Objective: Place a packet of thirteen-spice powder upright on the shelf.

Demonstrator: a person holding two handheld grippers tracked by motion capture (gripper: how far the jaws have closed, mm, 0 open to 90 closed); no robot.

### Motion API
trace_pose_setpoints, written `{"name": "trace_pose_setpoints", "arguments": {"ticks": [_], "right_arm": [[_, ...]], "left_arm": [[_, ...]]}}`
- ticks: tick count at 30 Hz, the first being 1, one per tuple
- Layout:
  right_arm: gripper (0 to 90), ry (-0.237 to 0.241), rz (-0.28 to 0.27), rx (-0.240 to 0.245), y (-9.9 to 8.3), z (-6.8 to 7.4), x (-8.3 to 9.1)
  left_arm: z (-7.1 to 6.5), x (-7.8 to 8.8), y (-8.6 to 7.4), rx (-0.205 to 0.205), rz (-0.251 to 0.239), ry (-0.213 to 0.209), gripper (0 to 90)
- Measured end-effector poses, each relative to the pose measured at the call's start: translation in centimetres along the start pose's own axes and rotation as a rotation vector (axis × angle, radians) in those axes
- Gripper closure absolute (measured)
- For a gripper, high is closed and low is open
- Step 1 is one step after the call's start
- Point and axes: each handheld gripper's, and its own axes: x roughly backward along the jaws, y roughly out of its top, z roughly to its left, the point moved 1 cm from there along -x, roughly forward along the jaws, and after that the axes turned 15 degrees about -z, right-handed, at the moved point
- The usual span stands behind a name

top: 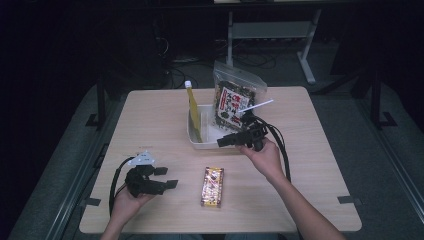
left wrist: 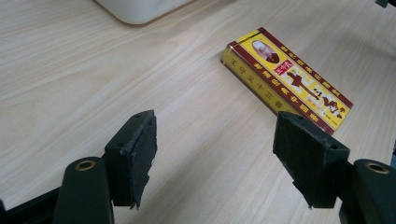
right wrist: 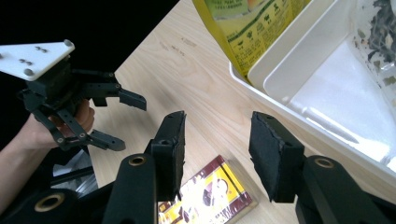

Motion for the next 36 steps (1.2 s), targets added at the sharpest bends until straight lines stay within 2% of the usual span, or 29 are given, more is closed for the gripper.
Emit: {"name": "trace_pose_setpoints", "arguments": {"ticks": [15,16,20,29,36], "right_arm": [[55.1,0.007,0.022,0.007,-2.0,-0.6,0.1],[55.6,0.006,0.041,0.019,-2.3,-0.7,0.0],[56.0,0.009,0.05,0.024,-2.8,-0.9,0.0],[56.5,0.008,0.064,0.022,-3.7,-1.1,0.1],[58.9,0.011,0.089,0.048,-4.5,-0.9,0.2]], "left_arm": [[-1.8,-1.9,0.1,-0.02,0.018,-0.031,27.0],[-2.1,-2.1,0.1,-0.023,0.02,-0.036,26.8],[-2.6,-2.5,0.1,-0.026,0.018,-0.044,26.0],[-3.3,-3.3,0.0,-0.029,0.024,-0.055,24.4],[-4.5,-4.2,0.1,-0.035,0.025,-0.082,22.9]]}}
